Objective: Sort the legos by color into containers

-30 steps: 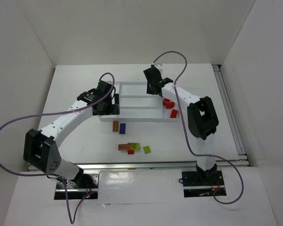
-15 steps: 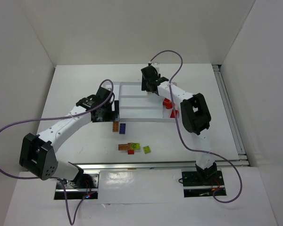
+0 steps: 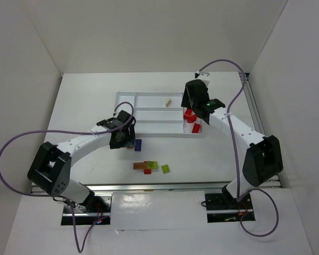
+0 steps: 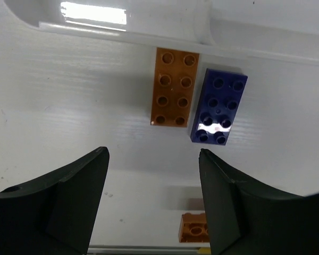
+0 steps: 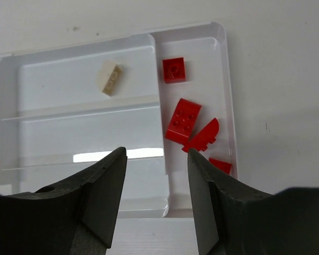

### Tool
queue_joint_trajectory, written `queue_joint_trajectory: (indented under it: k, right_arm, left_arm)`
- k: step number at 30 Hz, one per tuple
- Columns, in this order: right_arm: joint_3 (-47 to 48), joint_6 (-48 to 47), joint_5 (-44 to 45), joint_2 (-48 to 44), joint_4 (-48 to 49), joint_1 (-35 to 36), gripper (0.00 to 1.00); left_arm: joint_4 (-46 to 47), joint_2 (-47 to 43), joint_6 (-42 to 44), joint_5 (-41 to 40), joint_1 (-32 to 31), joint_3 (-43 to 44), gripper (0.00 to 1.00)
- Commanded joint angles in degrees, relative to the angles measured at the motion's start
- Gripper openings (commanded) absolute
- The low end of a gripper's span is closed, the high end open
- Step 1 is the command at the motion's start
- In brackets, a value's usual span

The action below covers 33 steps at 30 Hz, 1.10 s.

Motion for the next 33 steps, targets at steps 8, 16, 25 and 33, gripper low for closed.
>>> queue_joint_trajectory:
  k: [8, 16, 25, 33]
  right_arm:
    - [-4.9, -0.1, 1.1, -0.3, -2.0, -0.2, 0.57]
    - [-5.4, -0.1, 1.1, 0.2, -3.1, -0.8, 0.57]
    - [-5.4, -0.1, 1.1, 0.2, -3.7, -0.8, 0.57]
    - [-4.9, -0.1, 1.1, 0.2, -4.2, -0.8, 0.56]
  left_arm:
    - [5.9, 7.7, -3.7, -3.6, -0.1, 1.1, 0.74]
    - [6.5, 9.8, -4.2, -5.3, -0.1, 1.1, 0.73]
    - [6.5, 13.1, -4.7, -5.8, -0.1, 1.7, 0.61]
    - [-3.9, 5.3, -4.0, -5.8, -1.4, 4.3, 0.25]
